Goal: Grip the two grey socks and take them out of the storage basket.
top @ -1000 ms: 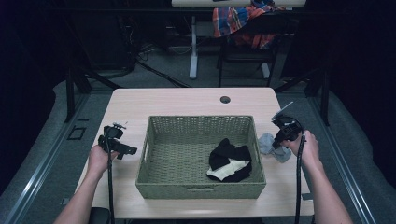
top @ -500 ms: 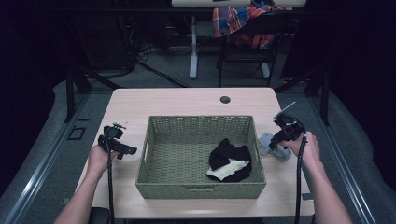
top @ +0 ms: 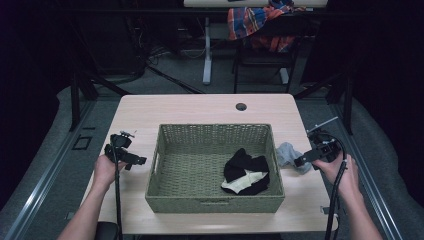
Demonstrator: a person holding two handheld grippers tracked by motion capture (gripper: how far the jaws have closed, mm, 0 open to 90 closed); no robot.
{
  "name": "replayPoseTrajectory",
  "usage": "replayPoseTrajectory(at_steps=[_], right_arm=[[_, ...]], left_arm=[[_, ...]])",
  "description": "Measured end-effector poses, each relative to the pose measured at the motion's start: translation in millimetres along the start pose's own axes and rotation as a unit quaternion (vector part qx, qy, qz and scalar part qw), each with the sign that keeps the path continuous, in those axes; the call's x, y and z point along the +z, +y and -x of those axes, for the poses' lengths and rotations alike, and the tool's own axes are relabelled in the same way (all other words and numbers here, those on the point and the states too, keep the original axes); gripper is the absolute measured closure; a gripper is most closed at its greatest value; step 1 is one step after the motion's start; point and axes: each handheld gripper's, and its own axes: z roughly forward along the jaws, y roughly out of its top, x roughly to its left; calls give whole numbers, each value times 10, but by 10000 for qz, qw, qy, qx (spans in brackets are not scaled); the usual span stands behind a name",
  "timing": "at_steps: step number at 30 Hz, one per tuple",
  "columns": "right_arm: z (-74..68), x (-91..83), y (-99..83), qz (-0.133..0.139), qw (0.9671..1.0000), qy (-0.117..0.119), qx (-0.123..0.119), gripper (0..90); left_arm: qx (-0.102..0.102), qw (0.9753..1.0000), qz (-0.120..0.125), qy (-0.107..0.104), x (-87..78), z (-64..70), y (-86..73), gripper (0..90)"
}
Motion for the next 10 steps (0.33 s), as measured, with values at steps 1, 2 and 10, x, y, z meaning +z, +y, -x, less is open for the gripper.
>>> replayPoseTrajectory(at_steps=[1, 2, 10], right_arm=[[-21, 13, -50, 86, 9999, -23, 65, 7], [-31, 6, -85, 49, 10000, -50, 32, 0], [-112, 61, -191, 81, 9998, -116, -130, 0]], left_arm=[[0, 10000, 0, 1, 1, 1, 1, 1], [3, 10000, -1, 2, 2, 0, 1, 1], [13, 10000, -27, -11, 20, 8, 12, 1]])
